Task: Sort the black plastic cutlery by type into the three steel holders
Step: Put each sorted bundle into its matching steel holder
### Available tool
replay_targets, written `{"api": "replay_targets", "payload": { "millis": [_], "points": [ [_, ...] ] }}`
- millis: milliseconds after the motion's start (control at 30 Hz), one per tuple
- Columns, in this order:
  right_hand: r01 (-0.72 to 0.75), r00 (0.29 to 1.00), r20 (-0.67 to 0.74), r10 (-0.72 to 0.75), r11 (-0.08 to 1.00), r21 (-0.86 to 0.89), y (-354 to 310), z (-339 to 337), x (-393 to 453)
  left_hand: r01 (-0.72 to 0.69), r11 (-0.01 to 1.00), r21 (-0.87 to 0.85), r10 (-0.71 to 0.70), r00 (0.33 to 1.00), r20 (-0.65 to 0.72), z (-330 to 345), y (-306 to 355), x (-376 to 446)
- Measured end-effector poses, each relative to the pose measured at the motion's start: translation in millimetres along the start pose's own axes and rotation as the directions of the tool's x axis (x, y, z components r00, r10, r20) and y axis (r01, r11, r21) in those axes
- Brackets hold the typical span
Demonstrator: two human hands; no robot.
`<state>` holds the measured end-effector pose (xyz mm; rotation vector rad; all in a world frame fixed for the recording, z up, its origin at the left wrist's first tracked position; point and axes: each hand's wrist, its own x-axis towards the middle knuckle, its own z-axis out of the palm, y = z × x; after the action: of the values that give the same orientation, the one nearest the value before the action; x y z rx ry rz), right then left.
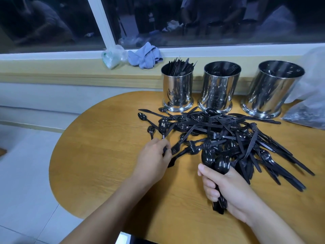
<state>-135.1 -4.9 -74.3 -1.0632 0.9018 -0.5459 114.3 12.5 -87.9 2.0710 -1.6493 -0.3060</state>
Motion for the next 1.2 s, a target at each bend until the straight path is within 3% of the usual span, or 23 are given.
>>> {"api": "replay_targets", "payload": {
  "millis": [233,433,767,900,1100,1200],
  "points": [
    [0.018,1.000,0.000,-0.018,1.000,0.004,2.8,-1.1,-0.4,-0.001,0.995,-0.103,0.010,0.996,0.090,-5.3,-4.0,-8.7],
    [0.031,1.000,-0.001,-0.031,1.000,0.000,5.1,-2.0,-0.7,-0.056,0.992,-0.114,0.058,0.998,0.010,-13.2,-3.7,-13.3],
    [0.049,0.998,-0.049,-0.048,0.998,0.026,4.6,0.9,-5.3,-0.029,0.989,-0.143,-0.011,0.963,-0.268,-28.4,-5.8,-21.9],
    [0.062,0.997,-0.051,-0.062,0.998,0.016,7.2,2.1,-6.6,-0.023,0.982,-0.189,-0.027,0.966,-0.258,-32.0,-6.3,-33.2],
    [0.075,0.996,-0.057,-0.074,0.997,0.006,6.0,7.4,-8.9,-0.035,0.995,-0.095,0.006,0.958,-0.288,-37.2,-9.7,-46.2],
    [0.082,0.993,-0.082,-0.081,0.997,0.010,4.4,11.5,-8.1,-0.104,0.975,-0.197,0.049,0.962,-0.268,-39.3,-0.8,-59.0]
  ]
}}
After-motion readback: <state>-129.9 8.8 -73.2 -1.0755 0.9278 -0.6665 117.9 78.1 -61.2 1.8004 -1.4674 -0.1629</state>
